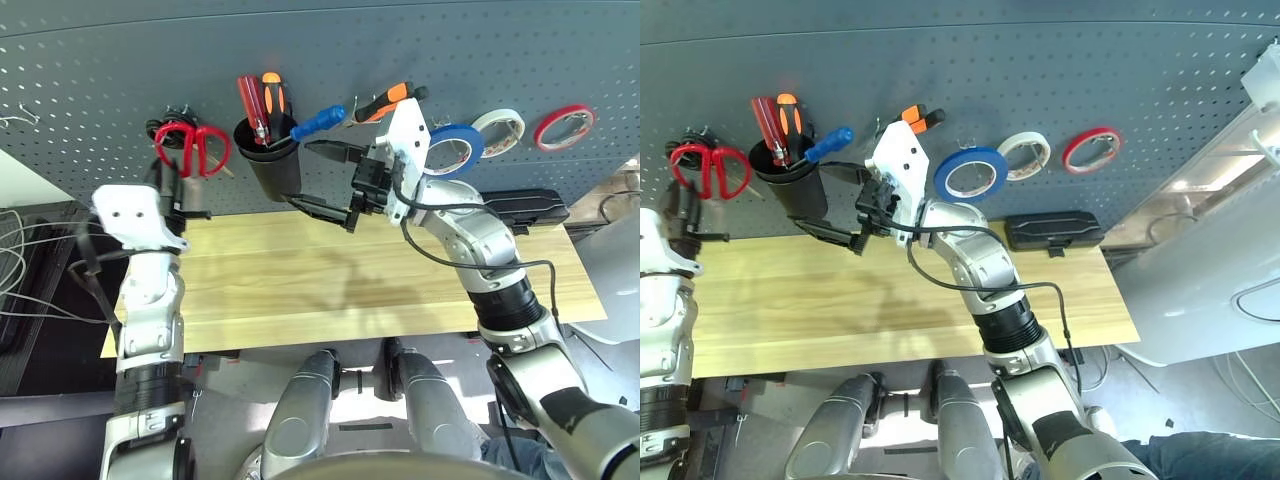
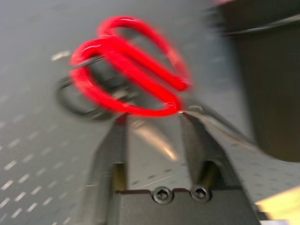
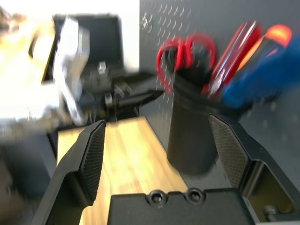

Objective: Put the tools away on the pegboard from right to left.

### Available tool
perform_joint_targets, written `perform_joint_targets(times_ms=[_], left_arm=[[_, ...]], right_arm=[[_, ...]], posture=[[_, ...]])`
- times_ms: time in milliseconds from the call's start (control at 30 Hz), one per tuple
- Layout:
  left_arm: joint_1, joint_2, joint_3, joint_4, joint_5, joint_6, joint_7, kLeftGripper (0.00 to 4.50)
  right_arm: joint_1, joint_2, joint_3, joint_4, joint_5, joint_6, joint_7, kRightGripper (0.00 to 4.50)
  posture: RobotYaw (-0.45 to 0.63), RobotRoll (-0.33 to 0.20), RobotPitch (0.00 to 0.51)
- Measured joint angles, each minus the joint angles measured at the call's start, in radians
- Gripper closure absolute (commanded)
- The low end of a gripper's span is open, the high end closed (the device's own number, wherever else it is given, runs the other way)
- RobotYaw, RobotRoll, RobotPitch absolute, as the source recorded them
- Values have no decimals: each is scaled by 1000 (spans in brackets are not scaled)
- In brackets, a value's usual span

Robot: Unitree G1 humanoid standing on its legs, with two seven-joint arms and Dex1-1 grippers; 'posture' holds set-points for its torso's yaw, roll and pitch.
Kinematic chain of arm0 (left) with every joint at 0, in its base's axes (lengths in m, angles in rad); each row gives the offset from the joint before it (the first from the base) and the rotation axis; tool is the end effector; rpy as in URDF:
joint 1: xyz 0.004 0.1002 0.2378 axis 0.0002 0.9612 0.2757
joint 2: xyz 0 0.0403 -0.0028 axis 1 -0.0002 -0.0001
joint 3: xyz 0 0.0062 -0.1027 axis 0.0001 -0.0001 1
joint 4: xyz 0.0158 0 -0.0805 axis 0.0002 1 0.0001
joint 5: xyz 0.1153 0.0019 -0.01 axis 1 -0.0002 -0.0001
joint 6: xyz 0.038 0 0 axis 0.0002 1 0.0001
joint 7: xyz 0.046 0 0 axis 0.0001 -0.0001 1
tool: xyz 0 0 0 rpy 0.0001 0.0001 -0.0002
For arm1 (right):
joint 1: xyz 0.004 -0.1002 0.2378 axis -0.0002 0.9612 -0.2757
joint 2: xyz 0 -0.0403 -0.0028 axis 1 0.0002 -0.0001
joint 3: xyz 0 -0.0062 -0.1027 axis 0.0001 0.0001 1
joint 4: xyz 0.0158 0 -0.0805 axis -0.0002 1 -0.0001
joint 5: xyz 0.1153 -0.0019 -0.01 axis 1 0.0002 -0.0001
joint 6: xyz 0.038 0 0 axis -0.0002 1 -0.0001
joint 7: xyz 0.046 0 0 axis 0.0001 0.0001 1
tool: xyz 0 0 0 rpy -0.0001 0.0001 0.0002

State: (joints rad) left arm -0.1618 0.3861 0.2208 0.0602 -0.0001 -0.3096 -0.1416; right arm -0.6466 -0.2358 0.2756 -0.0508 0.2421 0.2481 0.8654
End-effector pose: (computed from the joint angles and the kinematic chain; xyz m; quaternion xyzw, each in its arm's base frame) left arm 0.2404 0.2531 0.1132 0.2075 -0.2072 0.0098 0.9560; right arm 0.2923 -0.0887 0.1932 -0.1323 -0.1337 0.5968 0.7800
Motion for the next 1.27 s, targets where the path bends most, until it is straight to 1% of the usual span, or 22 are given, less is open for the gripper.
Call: perform_joint_targets(times_ms=[133,167,267,433,567,700,833,900,967,1100,1267], left_arm=[[6,1,-31,25,6,-19,-39,253],[9,-6,-39,35,4,-12,-45,15],[13,-30,-75,86,4,20,-65,15],[3,-55,-119,146,7,74,-85,15],[-36,-66,-147,214,9,140,-103,15],[-67,-68,-154,263,23,181,-93,15],[-134,-74,-157,375,43,249,-46,15],[-158,-76,-156,446,54,299,-13,15],[-172,-87,-147,511,56,337,28,15],[-206,-123,-124,616,47,400,101,15],[-235,-115,-108,646,52,404,182,15]], right_arm=[[76,-7,-23,97,-16,-5,-40,0],[90,-1,-33,126,-17,6,-63,0],[120,17,-82,237,-22,47,-150,0],[127,19,-103,379,-67,41,-229,0],[132,19,-146,540,-106,37,-350,0],[129,1,-187,619,-131,36,-421,0],[89,-7,-268,715,-126,32,-501,0],[62,-29,-308,763,-124,25,-532,0],[42,-54,-340,807,-124,12,-545,0],[14,-83,-369,884,-124,-22,-542,0],[-23,-124,-384,954,-124,-56,-504,0]], posture=[[45,0,248],[44,0,249],[38,0,248],[35,0,245],[22,0,243],[-1,0,242],[-21,0,241],[-29,0,239],[-41,0,239],[-56,0,233],[-60,0,220]])
